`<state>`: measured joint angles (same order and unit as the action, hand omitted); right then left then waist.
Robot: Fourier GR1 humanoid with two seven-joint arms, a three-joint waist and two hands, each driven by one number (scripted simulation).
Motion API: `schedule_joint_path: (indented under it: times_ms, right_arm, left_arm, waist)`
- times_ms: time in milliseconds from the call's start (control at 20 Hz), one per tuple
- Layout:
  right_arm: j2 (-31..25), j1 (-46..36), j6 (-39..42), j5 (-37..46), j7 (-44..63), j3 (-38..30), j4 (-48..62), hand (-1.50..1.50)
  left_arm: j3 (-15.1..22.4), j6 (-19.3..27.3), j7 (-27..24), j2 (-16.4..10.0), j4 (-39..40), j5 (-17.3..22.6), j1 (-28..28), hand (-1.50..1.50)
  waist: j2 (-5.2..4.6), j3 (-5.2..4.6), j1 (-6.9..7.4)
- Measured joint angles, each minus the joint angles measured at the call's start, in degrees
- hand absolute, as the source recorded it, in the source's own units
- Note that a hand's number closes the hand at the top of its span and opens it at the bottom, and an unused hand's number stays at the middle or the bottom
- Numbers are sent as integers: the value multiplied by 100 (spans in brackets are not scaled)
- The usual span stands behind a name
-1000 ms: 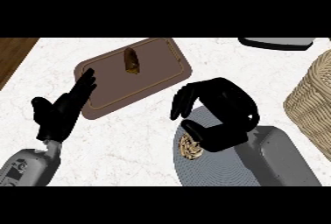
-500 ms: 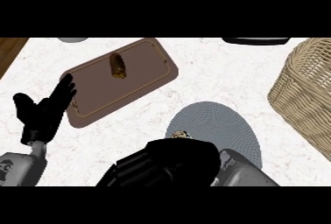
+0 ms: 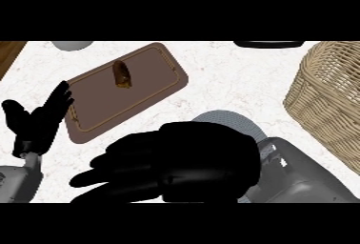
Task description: Pick the cupcake from the placemat and place it in the basket
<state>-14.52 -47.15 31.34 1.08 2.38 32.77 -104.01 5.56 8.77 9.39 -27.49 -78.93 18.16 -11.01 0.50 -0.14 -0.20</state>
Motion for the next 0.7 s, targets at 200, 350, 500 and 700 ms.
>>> schedule_joint_path:
  times_ms: [200,350,500,700]
  right_arm:
    - [-269,-900,279,219,776,-453,288,-150]
    - [-392,-1523,817,-8,1178,-717,695,-150]
    - [-631,-1850,1531,-249,1173,-791,1096,-150]
    - [-870,-2055,2286,-543,1047,-979,1544,-150]
  left_arm:
    - [-71,-89,54,-50,54,38,-67,0]
    - [-84,-135,2,-8,108,11,-85,0]
    - [-52,-57,36,77,137,-79,-184,0]
    - [-66,-120,-32,140,144,-129,-136,0]
  waist:
    - [-9,-1,18]
    - [-24,0,40]
    - [-40,3,44]
    - [-47,7,54]
